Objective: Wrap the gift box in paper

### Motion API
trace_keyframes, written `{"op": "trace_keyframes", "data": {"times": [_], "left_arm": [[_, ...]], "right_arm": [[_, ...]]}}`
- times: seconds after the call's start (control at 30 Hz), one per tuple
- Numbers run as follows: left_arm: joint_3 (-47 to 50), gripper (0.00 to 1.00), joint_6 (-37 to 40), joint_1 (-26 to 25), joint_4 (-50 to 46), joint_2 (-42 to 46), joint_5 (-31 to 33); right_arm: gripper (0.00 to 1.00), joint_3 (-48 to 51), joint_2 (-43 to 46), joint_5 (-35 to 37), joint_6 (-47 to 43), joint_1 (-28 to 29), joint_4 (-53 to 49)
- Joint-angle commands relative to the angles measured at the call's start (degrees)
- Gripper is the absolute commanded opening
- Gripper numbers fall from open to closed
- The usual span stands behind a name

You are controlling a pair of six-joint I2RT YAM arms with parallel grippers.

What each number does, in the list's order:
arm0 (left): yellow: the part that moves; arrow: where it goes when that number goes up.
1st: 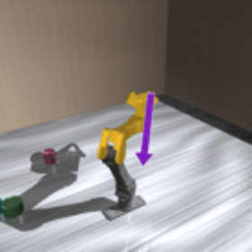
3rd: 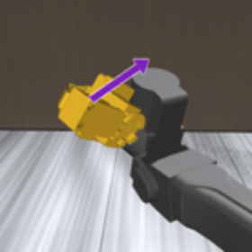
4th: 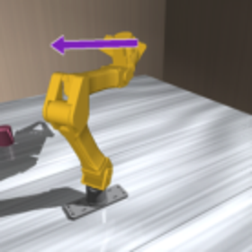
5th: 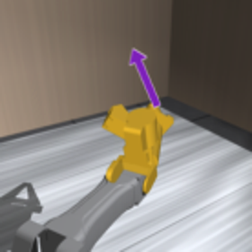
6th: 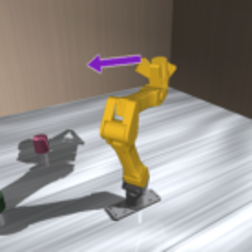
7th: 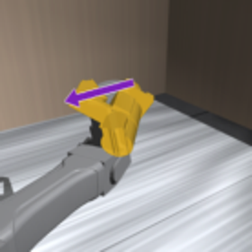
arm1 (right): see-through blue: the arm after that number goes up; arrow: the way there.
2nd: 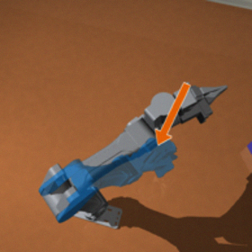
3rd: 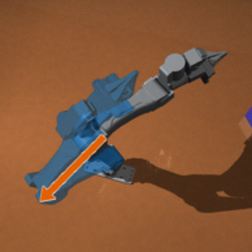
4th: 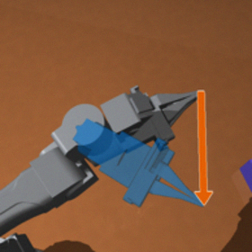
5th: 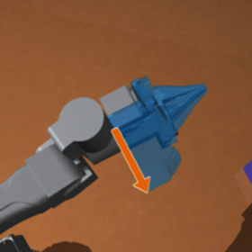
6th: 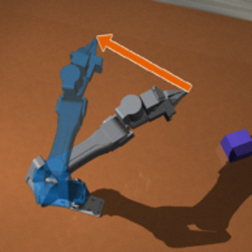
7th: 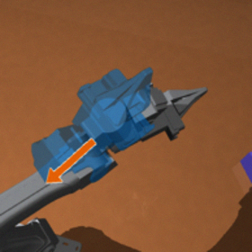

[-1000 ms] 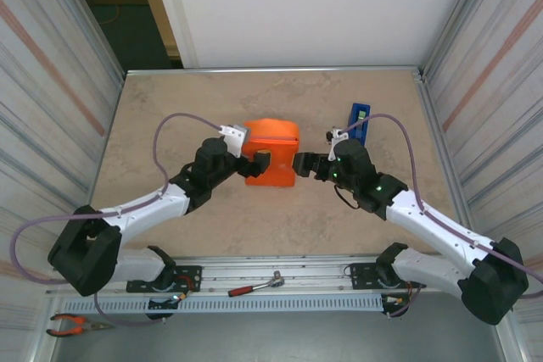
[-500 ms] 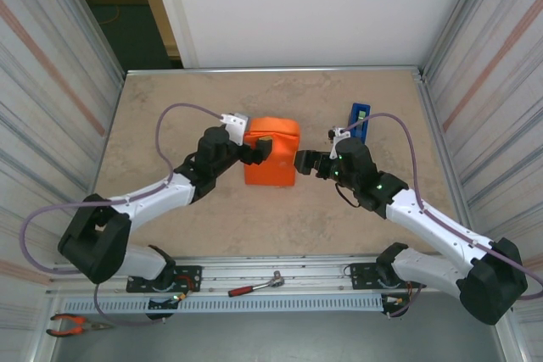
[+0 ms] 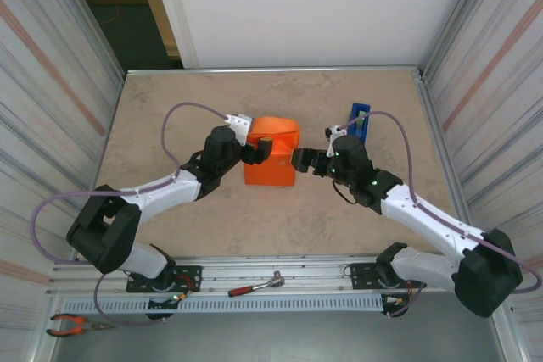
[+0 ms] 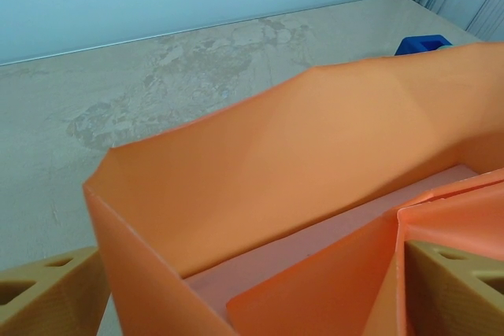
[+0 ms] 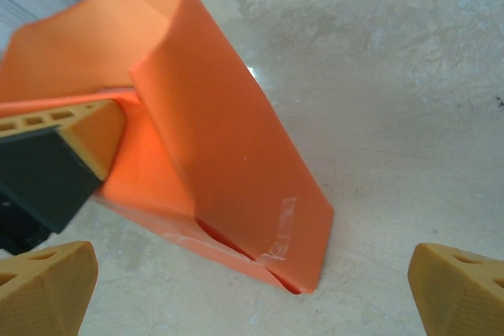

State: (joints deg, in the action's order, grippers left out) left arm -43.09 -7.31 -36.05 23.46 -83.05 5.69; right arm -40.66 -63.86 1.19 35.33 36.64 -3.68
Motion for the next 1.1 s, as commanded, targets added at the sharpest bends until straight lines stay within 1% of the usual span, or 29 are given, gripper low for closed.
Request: {"op": "trace_keyframes", "data": {"times": [0.0, 0.2, 0.3, 0.37, 0.5, 0.6, 0.67, 0.8, 1.0, 1.07], "left_arm": [[1.7, 0.93, 1.1, -0.1, -1.9, -0.1, 2.1], [1.6, 0.92, 1.0, -0.2, -2.0, 0.0, 1.8], [1.9, 0.93, 0.9, -0.2, -2.1, 0.1, 1.7], [1.8, 0.92, 0.9, -0.2, -2.1, 0.2, 1.6], [1.8, 0.92, 0.7, -0.3, -2.1, 0.4, 1.4], [2.0, 0.92, 0.4, -0.3, -2.2, 0.8, 1.0], [2.2, 0.92, 0.4, -0.3, -2.2, 1.1, 1.1], [2.4, 0.92, 0.3, -0.3, -2.1, 1.8, 1.1], [2.2, 0.92, -0.1, -0.1, -2.9, 4.6, 0.4], [1.9, 0.93, -0.9, 0.5, -3.8, 6.6, -0.5]], "right_arm": [[0.99, -3.5, -3.5, 0.0, -1.8, 0.5, 3.4], [1.00, -10.2, -12.7, 5.4, -4.8, 3.8, 4.5], [0.98, -12.9, -17.4, 9.9, -6.5, 5.6, 4.4], [0.95, -13.7, -19.8, 14.0, -7.4, 6.7, 4.2], [0.86, -11.5, -21.5, 20.9, -7.2, 8.0, 6.3], [0.79, -9.5, -21.5, 22.6, -6.1, 8.3, 7.8], [0.74, -8.8, -21.6, 23.1, -5.7, 8.3, 8.3], [0.59, -9.3, -22.4, 22.7, -6.1, 8.3, 8.0], [0.34, -11.1, -23.9, 21.6, -6.7, 8.4, 6.4], [0.30, -11.3, -24.2, 21.4, -6.7, 8.5, 6.2]]}}
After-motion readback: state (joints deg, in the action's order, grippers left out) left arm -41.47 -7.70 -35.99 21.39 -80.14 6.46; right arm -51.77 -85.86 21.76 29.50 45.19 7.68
